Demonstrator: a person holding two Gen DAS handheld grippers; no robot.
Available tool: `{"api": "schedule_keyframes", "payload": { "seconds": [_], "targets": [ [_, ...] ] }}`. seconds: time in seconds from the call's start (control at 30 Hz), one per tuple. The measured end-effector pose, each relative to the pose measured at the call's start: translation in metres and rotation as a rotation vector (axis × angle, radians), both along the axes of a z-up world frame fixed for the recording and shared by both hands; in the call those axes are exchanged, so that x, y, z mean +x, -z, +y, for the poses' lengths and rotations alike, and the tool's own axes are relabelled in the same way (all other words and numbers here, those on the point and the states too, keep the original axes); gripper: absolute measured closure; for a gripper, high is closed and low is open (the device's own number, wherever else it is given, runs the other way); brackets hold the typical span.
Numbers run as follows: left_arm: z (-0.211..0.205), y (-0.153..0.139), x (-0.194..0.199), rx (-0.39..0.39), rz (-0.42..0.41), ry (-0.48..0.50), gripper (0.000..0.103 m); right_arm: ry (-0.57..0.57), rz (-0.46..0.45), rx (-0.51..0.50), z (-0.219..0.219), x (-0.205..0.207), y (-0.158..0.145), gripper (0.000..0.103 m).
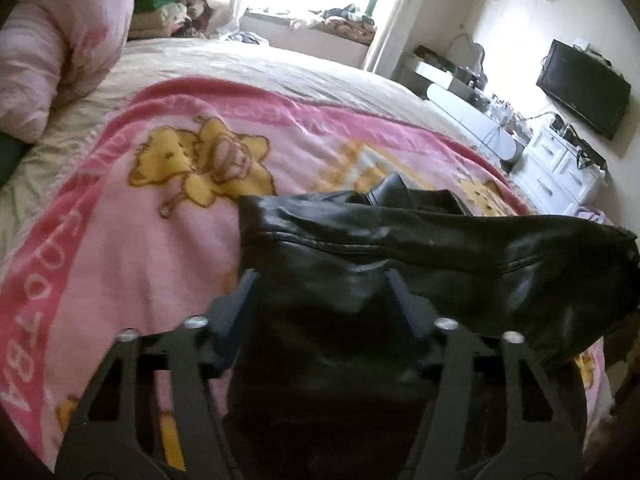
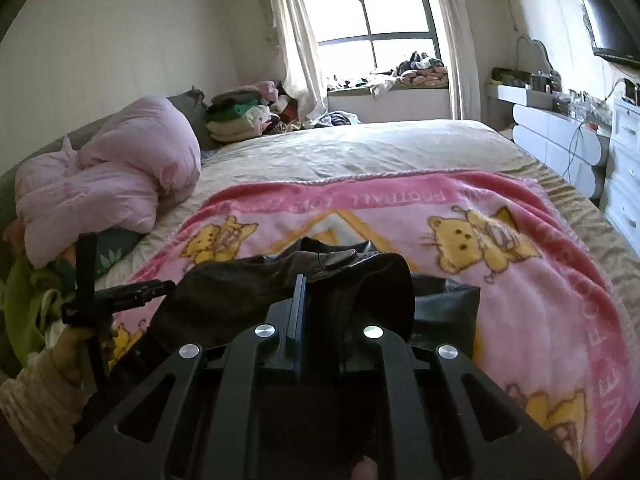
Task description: Fold large clothes
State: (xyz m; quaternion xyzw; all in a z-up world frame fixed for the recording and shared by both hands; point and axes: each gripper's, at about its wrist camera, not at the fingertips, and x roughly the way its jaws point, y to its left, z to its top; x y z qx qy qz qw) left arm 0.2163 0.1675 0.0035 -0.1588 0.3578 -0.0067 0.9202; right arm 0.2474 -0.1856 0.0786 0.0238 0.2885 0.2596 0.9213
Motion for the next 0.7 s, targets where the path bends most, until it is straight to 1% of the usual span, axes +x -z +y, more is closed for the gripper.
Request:
{"api": "schedule_keyframes", "payload": {
  "seconds": [0.03,0.1,0.13,0.23,0.33,0.37,0.43,0.47,0.53,0.67,0.7],
  "targets": [
    [-0.003,0.002,0.004,0.012,0.016,0.004,0.067,0.002,0.004,0.0,0.0,-0.001,0.001,0.092],
    [-0.009,0.007,0.011,0.035,0.063,0.008,0.076,0.008,0.017,0.0,-0.002,0.0,0.006,0.092],
    [-0.011,0.013,0.014,0.023,0.085,0.025,0.079,0.011,0.021,-0.002,-0.004,0.001,0.008,0.092],
    [-0.018,0.031,0.02,0.046,0.163,0.046,0.079,0.012,0.034,0.004,-0.007,0.002,0.014,0.092],
    [-0.018,0.046,0.02,0.022,0.195,0.058,0.08,0.013,0.057,-0.013,-0.005,0.005,0.022,0.092],
    [-0.015,0.05,0.02,0.0,0.196,0.056,0.08,0.019,0.062,-0.024,-0.004,0.006,0.024,0.092],
    [-0.009,0.053,0.02,-0.044,0.198,0.053,0.08,0.046,0.103,-0.059,-0.003,0.012,0.034,0.092],
    [-0.009,0.053,0.021,-0.05,0.198,0.052,0.08,0.057,0.125,-0.068,-0.004,0.015,0.039,0.092],
    [-0.01,0.052,0.02,-0.038,0.196,0.053,0.08,0.069,0.178,-0.08,-0.008,0.02,0.05,0.092],
    [-0.013,0.051,0.02,-0.02,0.195,0.052,0.08,0.078,0.248,-0.08,-0.013,0.025,0.06,0.09],
    [-0.013,0.051,0.02,-0.023,0.196,0.051,0.08,0.084,0.264,-0.089,-0.014,0.026,0.062,0.083]
  ]
}}
